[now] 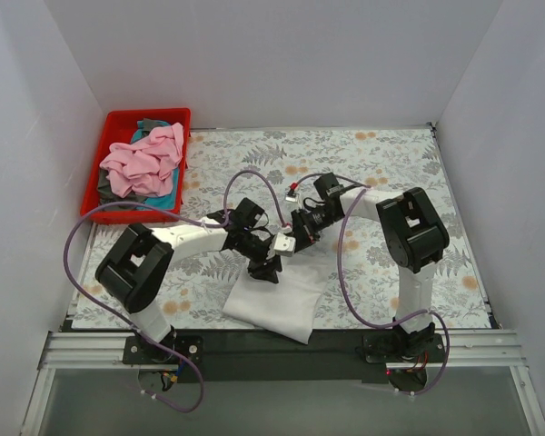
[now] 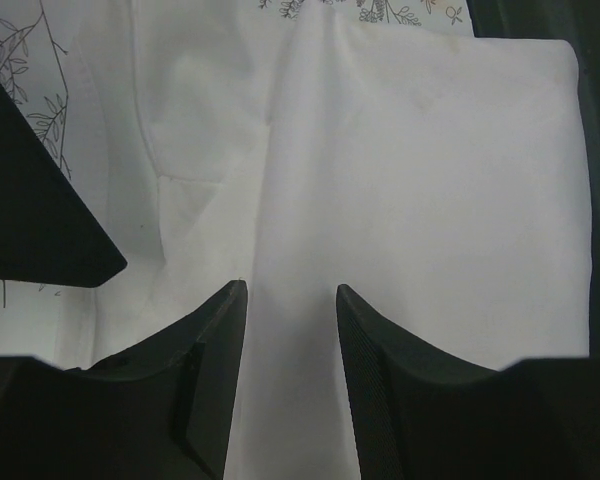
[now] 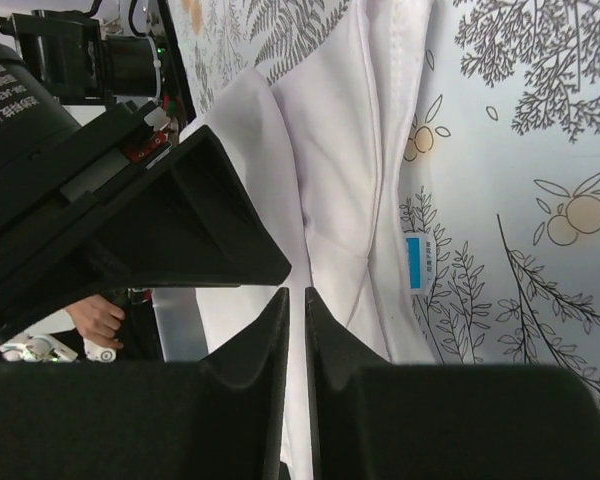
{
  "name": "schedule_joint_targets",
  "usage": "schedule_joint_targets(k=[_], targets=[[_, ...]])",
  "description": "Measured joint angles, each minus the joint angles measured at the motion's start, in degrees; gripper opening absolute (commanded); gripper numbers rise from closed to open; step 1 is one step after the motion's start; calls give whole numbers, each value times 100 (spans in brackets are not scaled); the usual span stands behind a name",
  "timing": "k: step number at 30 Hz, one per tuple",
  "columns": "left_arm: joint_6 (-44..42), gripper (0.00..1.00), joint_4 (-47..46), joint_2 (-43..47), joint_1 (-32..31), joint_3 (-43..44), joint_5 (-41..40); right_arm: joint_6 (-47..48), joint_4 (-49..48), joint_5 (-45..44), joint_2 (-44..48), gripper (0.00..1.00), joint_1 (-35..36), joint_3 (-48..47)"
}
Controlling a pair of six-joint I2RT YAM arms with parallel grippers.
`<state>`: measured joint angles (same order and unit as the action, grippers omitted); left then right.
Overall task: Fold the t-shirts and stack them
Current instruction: Fold the tshirt
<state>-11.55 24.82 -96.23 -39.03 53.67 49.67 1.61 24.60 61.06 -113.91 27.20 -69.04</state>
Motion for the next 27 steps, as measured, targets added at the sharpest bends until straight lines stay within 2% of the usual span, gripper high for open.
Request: schedule_joint_targets(k=[5, 8, 12, 13, 15, 27], targets=[[4, 40, -79, -186, -114, -28, 0, -59, -81, -2, -188, 15, 101, 74], [9, 34, -114, -254, -146, -76, -20, -81, -118, -9, -243, 15, 149, 120], [57, 17, -170, -282, -164, -76, -44, -101, -177, -52, -433, 13, 212, 133], [61, 9, -195, -282, -164, -76, -46, -98, -192, -70, -481, 13, 219, 133], [101, 0, -240, -271, -166, -85, -48, -94, -214, -127, -590, 12, 227, 144], [197, 0, -863, 734, -247, -632, -256, 35, -232, -105, -658, 11, 260, 234]])
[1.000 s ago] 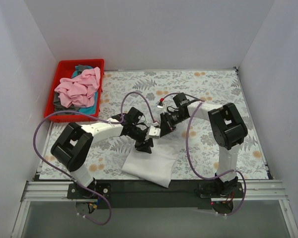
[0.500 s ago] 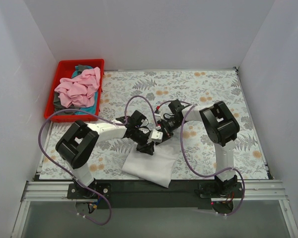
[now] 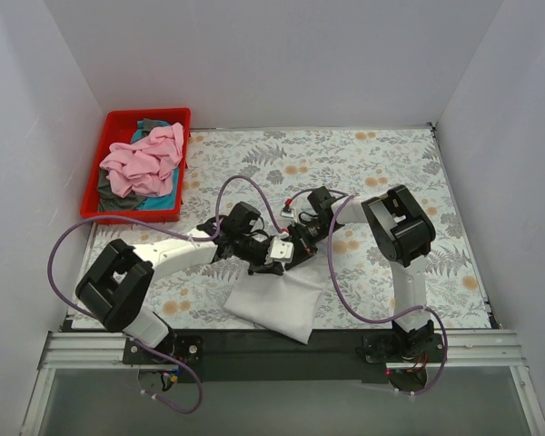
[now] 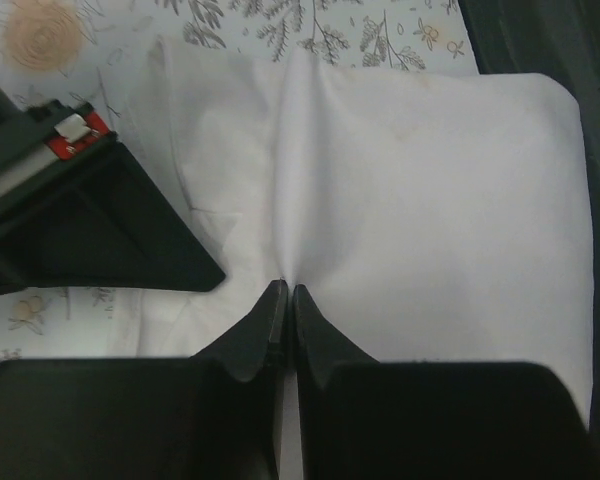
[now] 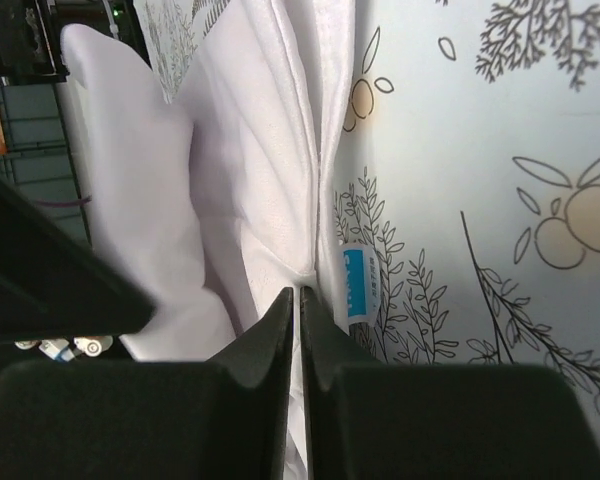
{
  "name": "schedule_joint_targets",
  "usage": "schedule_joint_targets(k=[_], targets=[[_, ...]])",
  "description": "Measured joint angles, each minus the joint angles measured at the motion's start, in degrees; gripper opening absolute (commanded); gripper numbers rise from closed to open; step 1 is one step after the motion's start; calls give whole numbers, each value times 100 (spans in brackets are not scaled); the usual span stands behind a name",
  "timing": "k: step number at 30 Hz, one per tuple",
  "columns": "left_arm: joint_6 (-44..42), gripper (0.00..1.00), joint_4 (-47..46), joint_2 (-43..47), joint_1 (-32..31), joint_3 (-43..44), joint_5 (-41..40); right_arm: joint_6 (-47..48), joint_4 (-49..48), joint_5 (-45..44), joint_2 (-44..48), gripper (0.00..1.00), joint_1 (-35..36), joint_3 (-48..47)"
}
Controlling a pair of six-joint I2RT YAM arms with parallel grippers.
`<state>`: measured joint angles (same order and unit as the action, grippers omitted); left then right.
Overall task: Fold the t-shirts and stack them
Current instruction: Fold the tshirt
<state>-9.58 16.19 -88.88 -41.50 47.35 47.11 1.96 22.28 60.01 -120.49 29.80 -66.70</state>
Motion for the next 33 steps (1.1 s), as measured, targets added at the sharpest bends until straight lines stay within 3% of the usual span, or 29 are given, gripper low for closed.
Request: schedule_joint_targets(k=[19, 33], targets=[[-46, 0, -1700, 219, -4, -151, -474, 212, 4, 162, -2, 11, 118, 118], [-20, 0, -3456, 131, 7, -885, -955, 352, 13, 264, 0, 11, 120, 179]])
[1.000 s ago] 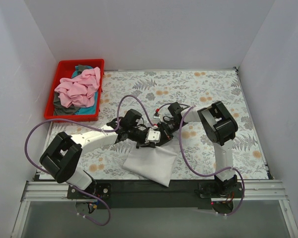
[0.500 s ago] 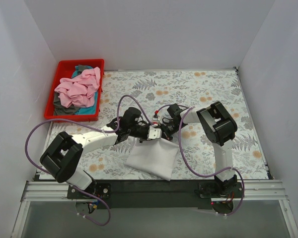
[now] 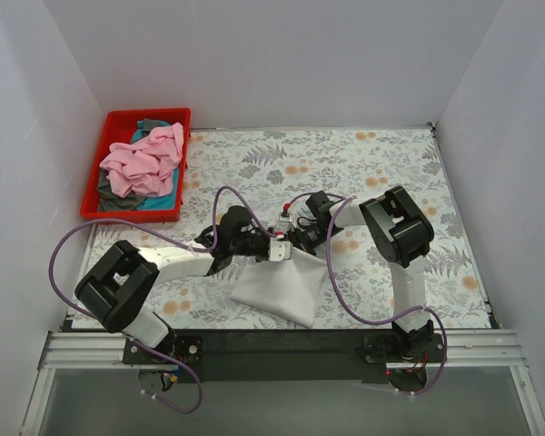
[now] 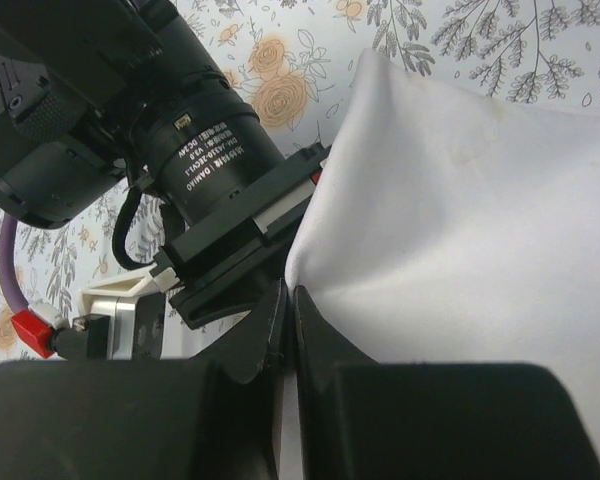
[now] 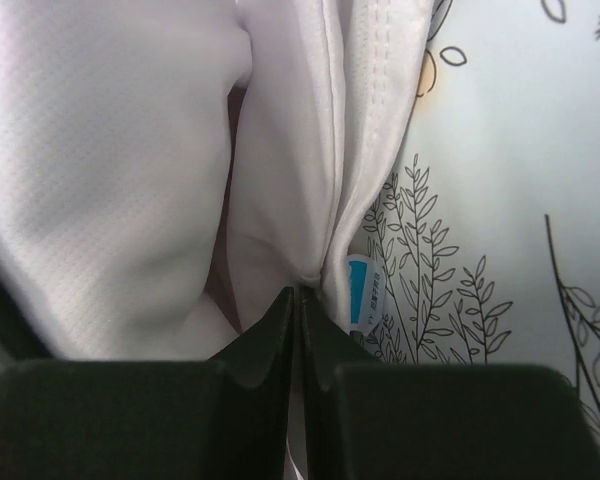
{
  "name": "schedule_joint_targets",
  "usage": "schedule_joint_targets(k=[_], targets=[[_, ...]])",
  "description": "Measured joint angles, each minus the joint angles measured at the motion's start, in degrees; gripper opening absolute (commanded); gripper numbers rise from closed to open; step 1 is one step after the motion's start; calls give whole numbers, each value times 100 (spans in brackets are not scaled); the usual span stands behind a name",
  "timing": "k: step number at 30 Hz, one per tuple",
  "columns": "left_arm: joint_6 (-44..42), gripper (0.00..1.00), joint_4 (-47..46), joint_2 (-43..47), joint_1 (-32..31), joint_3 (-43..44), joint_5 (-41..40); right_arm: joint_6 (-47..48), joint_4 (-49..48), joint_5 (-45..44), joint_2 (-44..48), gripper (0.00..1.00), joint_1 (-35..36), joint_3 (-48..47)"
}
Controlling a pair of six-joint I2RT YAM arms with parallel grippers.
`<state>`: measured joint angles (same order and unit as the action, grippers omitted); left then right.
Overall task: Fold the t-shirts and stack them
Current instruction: Fold the tshirt
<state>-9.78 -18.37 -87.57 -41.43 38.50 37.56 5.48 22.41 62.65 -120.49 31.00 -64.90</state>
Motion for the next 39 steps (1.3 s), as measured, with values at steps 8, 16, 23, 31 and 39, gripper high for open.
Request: schedule_joint_targets(k=[8, 16, 23, 31, 39], targets=[[-103, 0, -892, 87, 0, -647, -136, 146, 321, -212, 28, 13, 26, -214], [-439, 0, -1392, 435, -7, -1145, -109, 614, 881, -815, 267, 14, 24, -896], [-610, 0, -1663, 435, -42, -1198, -98, 909, 1049, -1093, 219, 12, -61, -1088], [-719, 0, -2083, 400, -44, -1276, -101, 979, 1182, -673, -264, 12, -94, -1108], [-807, 0, -2487, -37, -44, -1255, -140, 1075, 1220, -516, -291, 12, -66, -1054]])
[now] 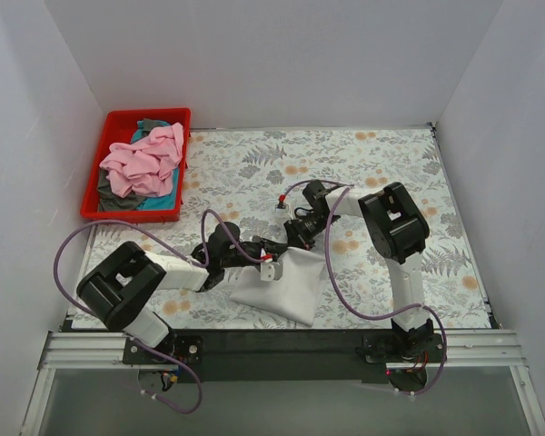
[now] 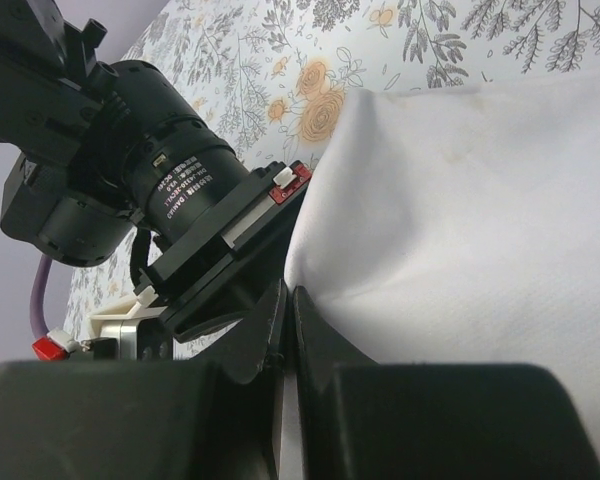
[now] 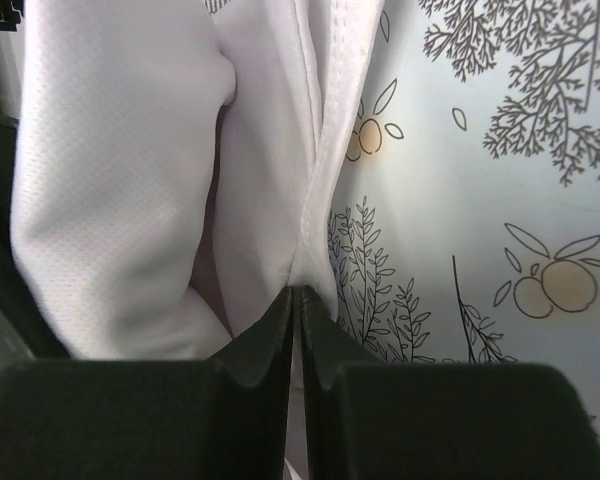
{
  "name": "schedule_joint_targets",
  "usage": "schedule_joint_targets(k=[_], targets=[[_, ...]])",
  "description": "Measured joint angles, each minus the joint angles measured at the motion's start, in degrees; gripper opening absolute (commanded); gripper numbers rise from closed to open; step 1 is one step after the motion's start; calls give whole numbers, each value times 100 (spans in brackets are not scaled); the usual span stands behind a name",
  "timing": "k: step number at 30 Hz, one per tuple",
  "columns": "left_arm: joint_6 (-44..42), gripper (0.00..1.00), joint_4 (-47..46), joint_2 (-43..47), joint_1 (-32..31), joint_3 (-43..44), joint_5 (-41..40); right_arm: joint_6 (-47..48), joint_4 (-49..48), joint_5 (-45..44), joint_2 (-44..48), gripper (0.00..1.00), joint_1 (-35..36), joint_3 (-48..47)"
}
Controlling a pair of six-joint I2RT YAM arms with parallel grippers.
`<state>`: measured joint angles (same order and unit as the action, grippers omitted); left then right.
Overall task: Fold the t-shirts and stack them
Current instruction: Fold the tshirt
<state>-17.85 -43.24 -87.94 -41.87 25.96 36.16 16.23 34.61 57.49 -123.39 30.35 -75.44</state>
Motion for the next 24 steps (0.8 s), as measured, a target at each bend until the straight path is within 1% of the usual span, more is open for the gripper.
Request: schedule_joint_targets(k=[1, 2, 3, 6, 7, 11, 13, 15, 18, 20, 22, 23, 24], targets=[[-35, 1, -20, -44, 0, 0, 0, 15, 0, 0, 0, 12, 4, 0], [-68, 5, -48, -83, 0, 0, -2, 24, 2, 2, 0, 12, 4, 0], [-94, 15, -59, -114, 0, 0, -4, 28, 2, 2, 0, 12, 4, 0], [-186, 37, -142, -203, -2, -4, -50, 31, 52, -39, 0, 14, 4, -31], [-195, 38, -160, -210, -2, -4, -79, 48, 103, -74, 0, 14, 4, -61], [-107, 40, 7, -52, -4, 7, -162, 138, 354, -391, 37, 18, 13, -267], [72, 40, 396, 249, -4, 76, -173, 234, 481, -710, 105, 19, 7, -420], [343, 41, 962, 688, -4, 275, -157, 361, 619, -1095, 175, 22, -20, -619], [999, 40, 1847, 1408, -4, 697, -146, 581, 817, -1620, 251, 25, -92, -1003], [1530, 40, 2406, 1716, 2, 1027, -157, 721, 964, -1921, 271, 29, -175, -1294], [2055, 40, 3032, 1829, 52, 1397, -155, 866, 1113, -2164, 271, 33, -304, -1637], [2319, 41, 3357, 1812, 111, 1580, -129, 942, 1220, -2234, 271, 38, -391, -1823], [2551, 41, 3733, 1753, 212, 1770, -79, 1008, 1327, -2260, 271, 40, -487, -2002]])
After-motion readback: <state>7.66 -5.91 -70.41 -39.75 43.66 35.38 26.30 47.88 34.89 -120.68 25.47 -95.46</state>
